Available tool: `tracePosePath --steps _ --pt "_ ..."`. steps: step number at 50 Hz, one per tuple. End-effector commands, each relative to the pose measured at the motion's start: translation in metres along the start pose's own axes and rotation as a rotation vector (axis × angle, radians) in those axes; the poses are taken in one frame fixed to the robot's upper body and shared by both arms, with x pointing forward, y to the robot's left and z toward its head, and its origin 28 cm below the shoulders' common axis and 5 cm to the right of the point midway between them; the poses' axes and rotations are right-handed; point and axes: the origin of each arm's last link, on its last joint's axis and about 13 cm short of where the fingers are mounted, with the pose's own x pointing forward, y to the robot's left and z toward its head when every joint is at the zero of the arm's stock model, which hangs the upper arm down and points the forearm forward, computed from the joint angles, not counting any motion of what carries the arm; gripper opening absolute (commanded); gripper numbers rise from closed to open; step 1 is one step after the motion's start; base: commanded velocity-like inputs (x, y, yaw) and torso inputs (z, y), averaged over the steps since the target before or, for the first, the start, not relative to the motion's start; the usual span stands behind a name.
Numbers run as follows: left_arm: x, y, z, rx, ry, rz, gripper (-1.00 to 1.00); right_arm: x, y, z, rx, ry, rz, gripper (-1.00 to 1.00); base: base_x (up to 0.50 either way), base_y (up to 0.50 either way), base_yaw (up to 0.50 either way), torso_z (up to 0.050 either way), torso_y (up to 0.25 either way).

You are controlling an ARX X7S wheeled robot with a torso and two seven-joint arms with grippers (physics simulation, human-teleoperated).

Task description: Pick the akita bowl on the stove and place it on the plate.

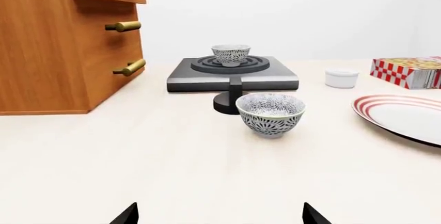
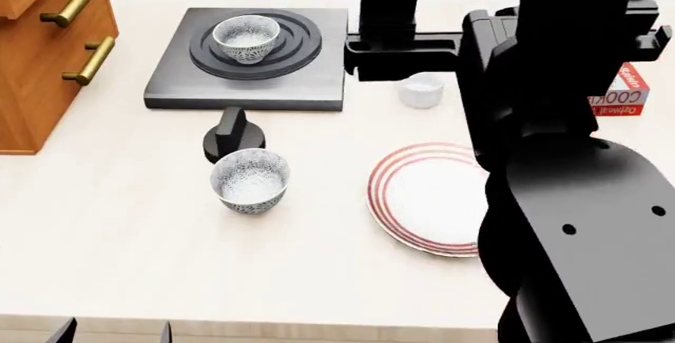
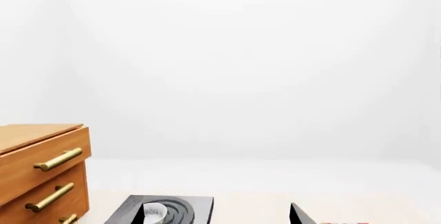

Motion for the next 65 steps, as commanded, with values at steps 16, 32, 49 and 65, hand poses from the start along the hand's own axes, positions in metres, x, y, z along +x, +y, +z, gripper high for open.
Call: tracePosePath --steps 16,32,49,65 --pt "0.000 0.000 -0.001 0.004 0.002 0.005 1.00 -0.066 -0.029 -0.063 -0.073 0.176 -0.011 1.00 0.00 0.00 0.00 0.000 0.000" --pt "0.000 0.001 0.000 0.003 0.001 0.009 1.00 -0.065 -0.027 -0.061 -0.087 0.165 -0.004 1.00 0.00 0.00 0.00 0.000 0.000" --pt "0.000 0.001 0.000 0.003 0.000 0.011 1.00 -0.063 -0.028 -0.060 -0.068 0.152 -0.007 1.00 0.00 0.00 0.00 0.000 0.000" --pt "0.015 0.003 0.061 -0.017 -0.092 -0.030 1.00 -0.063 -0.029 -0.061 -0.067 0.153 -0.001 1.00 0.00 0.00 0.00 0.000 0.000"
